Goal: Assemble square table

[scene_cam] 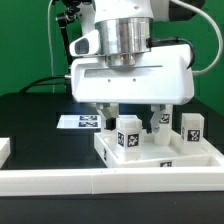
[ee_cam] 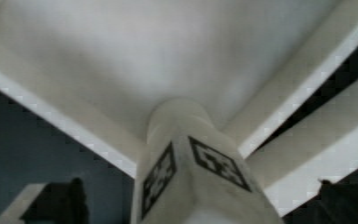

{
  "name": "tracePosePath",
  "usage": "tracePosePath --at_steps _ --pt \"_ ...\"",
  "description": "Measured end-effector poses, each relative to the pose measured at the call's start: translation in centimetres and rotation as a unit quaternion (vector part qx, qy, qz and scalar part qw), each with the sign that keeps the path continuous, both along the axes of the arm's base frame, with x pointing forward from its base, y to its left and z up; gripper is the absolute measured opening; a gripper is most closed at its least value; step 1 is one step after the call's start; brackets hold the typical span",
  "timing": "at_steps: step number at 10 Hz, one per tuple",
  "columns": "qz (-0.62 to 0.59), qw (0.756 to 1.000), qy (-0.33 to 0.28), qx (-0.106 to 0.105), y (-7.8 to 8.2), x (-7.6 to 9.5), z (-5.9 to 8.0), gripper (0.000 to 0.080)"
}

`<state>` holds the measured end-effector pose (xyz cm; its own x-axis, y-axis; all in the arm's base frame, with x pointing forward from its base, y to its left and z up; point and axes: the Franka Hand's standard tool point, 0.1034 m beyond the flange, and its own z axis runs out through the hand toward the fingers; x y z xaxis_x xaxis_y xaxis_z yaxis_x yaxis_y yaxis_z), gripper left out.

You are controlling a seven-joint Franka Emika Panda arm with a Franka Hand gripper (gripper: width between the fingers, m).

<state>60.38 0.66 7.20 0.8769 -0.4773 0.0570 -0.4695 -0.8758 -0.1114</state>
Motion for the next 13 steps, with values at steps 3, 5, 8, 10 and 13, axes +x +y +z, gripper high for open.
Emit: tracePosePath --at_steps 3,5,8,10,13 --pt "0.161 0.987 -0.009 -0.022 0.06 -0.07 -0.06 0.0649" --pt "0.220 0.975 -0.009 -0.037 0.31 -0.06 -0.05 0.0649" --pt "0.306 0.951 -0.011 -0.049 0.09 -0.07 -0.06 0.0649" --pt "0.376 0.925 -0.013 -0.058 -0.28 -0.08 -0.07 0.0649" --pt "0.382 0.922 -0.013 -0.059 -0.34 -0.11 -0.14 0.0447"
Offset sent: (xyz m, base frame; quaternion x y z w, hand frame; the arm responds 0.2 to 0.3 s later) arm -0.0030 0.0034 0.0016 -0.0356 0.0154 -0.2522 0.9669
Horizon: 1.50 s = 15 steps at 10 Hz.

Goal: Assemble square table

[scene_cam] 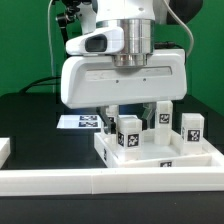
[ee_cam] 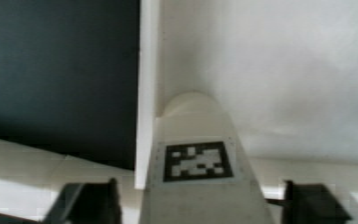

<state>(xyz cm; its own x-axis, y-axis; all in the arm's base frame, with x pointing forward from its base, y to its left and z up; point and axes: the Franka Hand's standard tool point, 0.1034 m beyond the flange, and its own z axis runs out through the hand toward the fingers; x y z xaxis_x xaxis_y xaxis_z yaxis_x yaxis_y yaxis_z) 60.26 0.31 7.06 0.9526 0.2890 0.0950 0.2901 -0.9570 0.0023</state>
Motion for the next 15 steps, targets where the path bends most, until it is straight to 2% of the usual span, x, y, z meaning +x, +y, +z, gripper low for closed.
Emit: tracePosePath --at_steps 1,4,6,9,12,14,15 --pt "0.000 1.000 0.000 0.000 0.00 0.00 -0.01 0.0285" --pt "-0.040 0.999 -0.001 0.006 0.04 0.03 0.01 0.0289" --pt "-0.213 0.976 -0.001 0.030 0.06 0.06 0.02 0.0289" --pt "-0.390 0.919 0.008 0.053 0.11 0.09 0.05 0.0290" --pt "-0.561 0.825 0.021 0.065 0.61 0.14 0.02 0.0290" --pt "-0.627 0.776 0.026 0.071 0.62 0.38 0.01 0.0291" --pt "-0.642 0.763 0.026 0.072 0.60 0.41 0.01 0.0291"
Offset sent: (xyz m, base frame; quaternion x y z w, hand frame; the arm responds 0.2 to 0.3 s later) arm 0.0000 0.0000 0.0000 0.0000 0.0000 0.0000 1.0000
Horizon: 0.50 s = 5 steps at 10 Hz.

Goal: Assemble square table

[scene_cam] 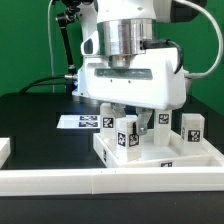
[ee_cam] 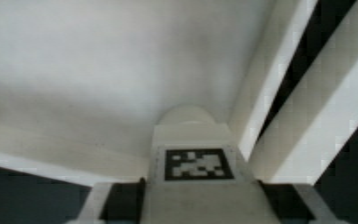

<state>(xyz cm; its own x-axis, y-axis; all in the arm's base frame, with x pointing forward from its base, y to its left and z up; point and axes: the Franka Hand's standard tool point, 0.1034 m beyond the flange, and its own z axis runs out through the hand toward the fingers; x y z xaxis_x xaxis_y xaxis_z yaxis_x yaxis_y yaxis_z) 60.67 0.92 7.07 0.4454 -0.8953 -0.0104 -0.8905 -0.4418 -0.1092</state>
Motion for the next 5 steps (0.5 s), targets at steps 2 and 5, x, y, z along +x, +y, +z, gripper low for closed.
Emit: tracePosePath --at_steps 2,5 --pt "-0.039 0.999 0.002 0.006 0.10 0.01 0.01 0.0291" --pt "-0.009 1.000 0.000 0.003 0.12 0.00 0.00 0.0539"
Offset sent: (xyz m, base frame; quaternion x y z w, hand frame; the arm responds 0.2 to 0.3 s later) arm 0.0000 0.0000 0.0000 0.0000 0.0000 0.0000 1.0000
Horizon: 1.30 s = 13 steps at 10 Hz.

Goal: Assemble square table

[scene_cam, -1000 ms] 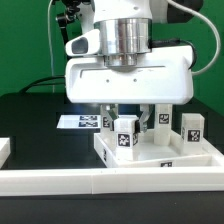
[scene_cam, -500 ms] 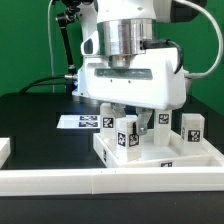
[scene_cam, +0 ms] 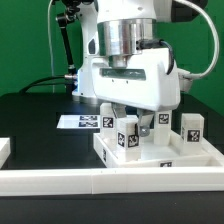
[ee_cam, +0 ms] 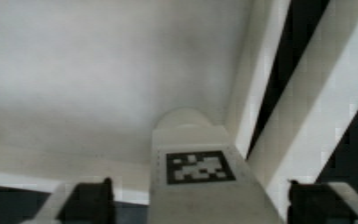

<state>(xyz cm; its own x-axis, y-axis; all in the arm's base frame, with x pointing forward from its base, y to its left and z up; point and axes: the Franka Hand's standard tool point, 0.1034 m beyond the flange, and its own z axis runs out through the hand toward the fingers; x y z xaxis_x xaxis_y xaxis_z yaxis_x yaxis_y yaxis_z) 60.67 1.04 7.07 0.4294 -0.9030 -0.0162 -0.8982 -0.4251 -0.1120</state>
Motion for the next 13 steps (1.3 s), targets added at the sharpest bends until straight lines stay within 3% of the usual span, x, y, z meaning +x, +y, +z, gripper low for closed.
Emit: tracePosePath --at_steps 1,2,3,7,10,11,13 --pt "0.032 0.999 -0.002 -0.004 -0.06 0.00 0.00 0.0539" --pt "0.109 0.994 -0.006 -0.015 -0.10 0.01 -0.02 0.0626" --pt "0.198 0.980 -0.012 -0.027 -0.22 0.09 -0.09 0.0642" --pt "0.329 0.943 -0.019 -0.043 -0.28 0.10 -0.09 0.0649" --pt "0.478 0.876 -0.024 -0.066 -0.03 0.09 0.21 0.0649" --pt "0.543 0.837 -0.026 -0.072 -0.22 0.09 0.21 0.0649" --pt "0.613 0.786 -0.026 -0.077 -0.42 -0.01 0.12 0.0649"
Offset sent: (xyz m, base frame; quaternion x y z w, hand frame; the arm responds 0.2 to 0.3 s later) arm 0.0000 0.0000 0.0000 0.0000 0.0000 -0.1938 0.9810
